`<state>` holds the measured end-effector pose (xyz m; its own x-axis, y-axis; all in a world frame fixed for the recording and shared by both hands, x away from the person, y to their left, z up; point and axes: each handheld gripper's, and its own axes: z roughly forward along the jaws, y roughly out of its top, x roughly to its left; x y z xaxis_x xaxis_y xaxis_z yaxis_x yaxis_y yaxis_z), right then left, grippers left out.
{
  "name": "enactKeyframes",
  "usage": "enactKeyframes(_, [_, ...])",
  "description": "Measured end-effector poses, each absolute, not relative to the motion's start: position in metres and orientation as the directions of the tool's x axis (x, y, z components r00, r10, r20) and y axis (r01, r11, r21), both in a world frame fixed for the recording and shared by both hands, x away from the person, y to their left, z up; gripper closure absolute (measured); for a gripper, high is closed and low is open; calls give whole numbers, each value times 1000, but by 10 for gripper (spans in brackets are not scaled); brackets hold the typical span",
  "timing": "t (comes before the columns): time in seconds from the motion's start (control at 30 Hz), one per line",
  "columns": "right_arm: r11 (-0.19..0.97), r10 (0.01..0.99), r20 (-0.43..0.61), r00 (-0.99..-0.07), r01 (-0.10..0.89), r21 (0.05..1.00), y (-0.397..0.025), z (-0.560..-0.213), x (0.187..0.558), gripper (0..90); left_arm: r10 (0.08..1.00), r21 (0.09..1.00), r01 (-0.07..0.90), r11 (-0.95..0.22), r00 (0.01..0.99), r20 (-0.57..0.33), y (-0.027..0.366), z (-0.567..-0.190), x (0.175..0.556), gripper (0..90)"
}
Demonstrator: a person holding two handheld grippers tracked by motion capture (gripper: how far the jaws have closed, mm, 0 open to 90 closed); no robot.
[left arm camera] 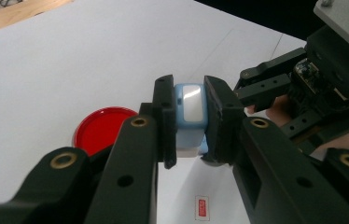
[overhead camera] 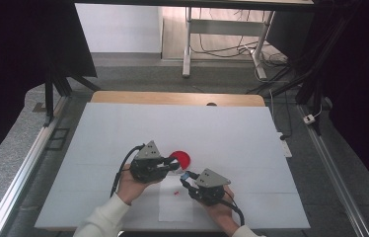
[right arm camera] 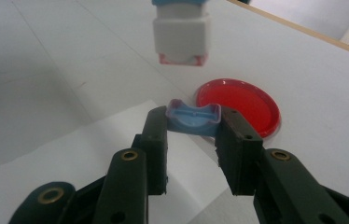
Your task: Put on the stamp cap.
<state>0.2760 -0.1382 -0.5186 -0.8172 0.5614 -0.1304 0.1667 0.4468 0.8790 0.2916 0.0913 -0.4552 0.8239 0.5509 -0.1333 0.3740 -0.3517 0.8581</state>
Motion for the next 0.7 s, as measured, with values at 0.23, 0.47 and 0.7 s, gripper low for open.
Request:
enactKeyframes(0.23, [438, 577, -135, -806, 166, 884, -135, -519, 276, 650, 550, 859, 375, -348, 824, -136, 88, -457, 291, 748])
enactKeyframes(0.47, [438, 582, -137, -802, 167, 883, -134, -519, 275, 650, 555, 860, 377, -344, 820, -138, 85, -458, 290, 748])
enactKeyframes(0.7, [432, 594, -147, -791, 160, 887, -134, -518, 275, 650, 563, 864, 400, -306, 808, -175, 85, -462, 291, 748])
